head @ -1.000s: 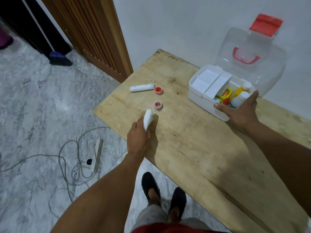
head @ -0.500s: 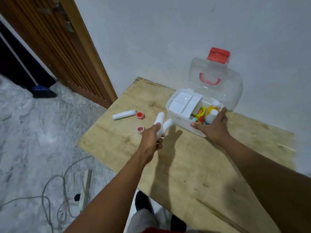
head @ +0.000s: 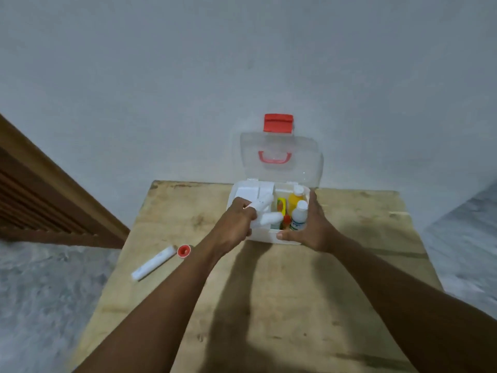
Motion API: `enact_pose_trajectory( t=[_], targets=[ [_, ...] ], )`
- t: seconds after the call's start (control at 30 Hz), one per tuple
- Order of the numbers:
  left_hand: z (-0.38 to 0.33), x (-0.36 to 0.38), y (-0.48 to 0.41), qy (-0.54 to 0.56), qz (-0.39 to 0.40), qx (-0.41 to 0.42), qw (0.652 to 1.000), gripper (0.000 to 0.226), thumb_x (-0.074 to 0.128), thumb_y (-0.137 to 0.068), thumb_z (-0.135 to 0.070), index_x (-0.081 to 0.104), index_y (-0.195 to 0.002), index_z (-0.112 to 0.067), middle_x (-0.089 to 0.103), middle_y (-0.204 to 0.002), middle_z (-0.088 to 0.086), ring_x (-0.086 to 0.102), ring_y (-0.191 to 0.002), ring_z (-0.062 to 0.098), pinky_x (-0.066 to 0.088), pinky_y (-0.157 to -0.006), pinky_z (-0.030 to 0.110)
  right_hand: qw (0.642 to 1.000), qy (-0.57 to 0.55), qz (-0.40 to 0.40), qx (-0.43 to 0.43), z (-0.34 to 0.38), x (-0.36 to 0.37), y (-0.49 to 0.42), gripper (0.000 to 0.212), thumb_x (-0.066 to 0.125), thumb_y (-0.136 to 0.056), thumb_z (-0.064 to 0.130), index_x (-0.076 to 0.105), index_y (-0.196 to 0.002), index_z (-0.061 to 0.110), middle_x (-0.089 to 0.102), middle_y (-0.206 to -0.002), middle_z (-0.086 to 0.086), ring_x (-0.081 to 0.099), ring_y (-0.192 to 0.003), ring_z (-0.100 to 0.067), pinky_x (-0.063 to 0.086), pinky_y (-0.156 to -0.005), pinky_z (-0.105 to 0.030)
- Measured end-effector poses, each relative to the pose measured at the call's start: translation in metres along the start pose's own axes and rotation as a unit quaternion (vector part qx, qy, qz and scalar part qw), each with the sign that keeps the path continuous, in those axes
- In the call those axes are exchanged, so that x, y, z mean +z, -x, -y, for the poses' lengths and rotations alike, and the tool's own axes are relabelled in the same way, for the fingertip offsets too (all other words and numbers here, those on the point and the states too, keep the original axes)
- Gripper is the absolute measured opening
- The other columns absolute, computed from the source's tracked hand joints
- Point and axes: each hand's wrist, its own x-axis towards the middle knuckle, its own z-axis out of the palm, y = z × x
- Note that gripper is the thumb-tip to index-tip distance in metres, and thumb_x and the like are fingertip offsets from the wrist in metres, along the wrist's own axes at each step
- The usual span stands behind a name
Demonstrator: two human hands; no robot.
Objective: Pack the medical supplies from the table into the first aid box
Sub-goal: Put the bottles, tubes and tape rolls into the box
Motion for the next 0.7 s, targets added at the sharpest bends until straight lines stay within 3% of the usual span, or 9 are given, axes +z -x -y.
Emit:
enact_pose_trajectory(
  t=[0.1, 0.27, 0.4, 0.57, 0.7],
  targets=[
    [-0.017, -0.001, -0.014, -0.155, 0.047, 0.043, 0.986, 0.017, 0.039, -0.096, -0.022, 0.031, -0.11, -0.017, 0.051, -0.084, 0.004, 0.049, -0.073, 0.02, 0.037, -0.062, 0.031, 1.0, 0.002, 0.011, 0.014, 0.003, 0.001, -0.003, 0.158, 0.085, -0.028, 0.078, -0.008, -0.15, 0.04, 0.024, -0.159, 0.0, 0.034, -0.143, -0.024, 0.039, -0.111, -0.051],
    [-0.042, 0.01, -0.037, -0.315, 0.061, 0.149, 0.935, 0.011, 0.044, -0.095, -0.017, 0.036, -0.102, -0.013, 0.056, -0.081, 0.003, 0.055, -0.078, 0.023, 0.038, -0.064, 0.03, 0.999, -0.015, 0.006, 0.038, 0.016, -0.003, 0.007, 0.157, 0.084, -0.026, 0.077, -0.01, -0.148, 0.044, 0.032, -0.155, 0.0, 0.043, -0.136, -0.023, 0.043, -0.108, -0.047],
    [-0.05, 0.017, -0.042, -0.342, 0.037, 0.158, 0.926, 0.018, 0.059, -0.086, -0.026, 0.052, -0.099, -0.015, 0.056, -0.074, -0.006, 0.052, -0.08, 0.017, 0.033, -0.059, 0.02, 1.0, -0.026, 0.014, 0.007, 0.003, -0.003, 0.002, 0.159, 0.088, -0.029, 0.072, -0.007, -0.151, 0.037, 0.028, -0.157, 0.003, 0.038, -0.14, -0.018, 0.042, -0.109, -0.048],
    [-0.053, 0.007, -0.04, -0.312, 0.033, 0.121, 0.942, 0.024, 0.061, -0.067, -0.035, 0.06, -0.087, -0.022, 0.069, -0.079, 0.004, 0.063, -0.078, 0.023, 0.051, -0.071, 0.034, 0.999, -0.034, 0.004, -0.013, 0.009, -0.008, 0.007, 0.156, 0.086, -0.032, 0.074, -0.005, -0.152, 0.033, 0.015, -0.158, 0.007, 0.029, -0.143, -0.015, 0.036, -0.114, -0.044],
    [-0.049, 0.007, -0.033, -0.303, 0.048, 0.087, 0.948, 0.014, 0.067, -0.071, -0.025, 0.062, -0.083, -0.019, 0.069, -0.071, 0.005, 0.061, -0.062, 0.017, 0.047, -0.058, 0.024, 0.999, -0.043, -0.001, -0.023, 0.008, -0.006, 0.008, 0.153, 0.086, -0.035, 0.069, -0.005, -0.152, 0.031, 0.011, -0.159, 0.008, 0.025, -0.143, -0.013, 0.03, -0.113, -0.031]
  ],
)
